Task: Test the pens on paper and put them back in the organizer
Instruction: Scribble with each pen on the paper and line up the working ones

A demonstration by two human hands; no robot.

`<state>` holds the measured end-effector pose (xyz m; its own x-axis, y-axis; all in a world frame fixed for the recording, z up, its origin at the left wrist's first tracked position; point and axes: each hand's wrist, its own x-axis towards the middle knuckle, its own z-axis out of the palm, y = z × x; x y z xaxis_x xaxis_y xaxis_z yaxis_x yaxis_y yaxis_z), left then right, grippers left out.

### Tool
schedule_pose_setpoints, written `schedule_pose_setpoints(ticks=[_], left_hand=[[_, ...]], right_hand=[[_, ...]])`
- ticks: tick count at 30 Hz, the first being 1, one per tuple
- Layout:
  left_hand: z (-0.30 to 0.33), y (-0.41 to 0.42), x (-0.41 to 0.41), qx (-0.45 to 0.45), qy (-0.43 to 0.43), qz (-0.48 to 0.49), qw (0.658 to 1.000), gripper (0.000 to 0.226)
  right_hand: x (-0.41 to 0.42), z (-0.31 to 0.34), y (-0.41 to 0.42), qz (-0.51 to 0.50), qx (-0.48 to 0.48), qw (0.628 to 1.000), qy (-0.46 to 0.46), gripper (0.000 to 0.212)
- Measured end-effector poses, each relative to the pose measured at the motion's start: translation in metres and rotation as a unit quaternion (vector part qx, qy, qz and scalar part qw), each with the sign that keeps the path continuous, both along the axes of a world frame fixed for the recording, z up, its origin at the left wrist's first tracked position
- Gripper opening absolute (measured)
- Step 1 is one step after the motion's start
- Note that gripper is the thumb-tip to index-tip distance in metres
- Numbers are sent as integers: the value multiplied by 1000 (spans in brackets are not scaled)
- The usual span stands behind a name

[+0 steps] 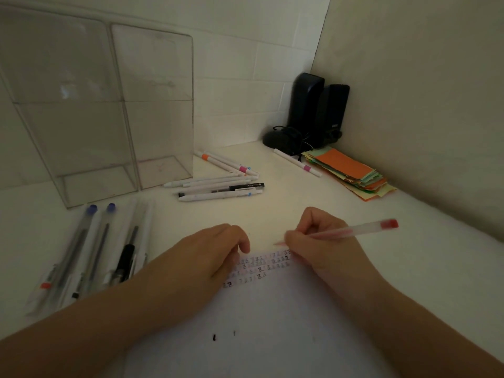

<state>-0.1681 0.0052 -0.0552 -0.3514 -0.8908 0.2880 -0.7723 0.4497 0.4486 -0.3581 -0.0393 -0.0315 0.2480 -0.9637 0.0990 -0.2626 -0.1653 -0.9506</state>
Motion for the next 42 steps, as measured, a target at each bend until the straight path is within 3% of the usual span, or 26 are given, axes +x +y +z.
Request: schedule_pose_setpoints(ticks=[4,8,20,34,42], left_hand=[[-3,-3,1,-13,2,2,1000,17],[-5,-4,1,-25,6,2,1000,14],[-5,-4,1,-12,15,-3,1000,25],[-5,-4,1,-5,12,-2,1000,27],[-2,-2,0,1,13,-4,1000,15]], right_hand=[[6,-2,6,43,-13,998,53,26],[9,-7,5,36,-43,998,39,34],[10,-12,5,45,-85,994,55,34],[8,-12,5,54,-84,992,71,35],[8,-10,7,47,-85,992,79,38]])
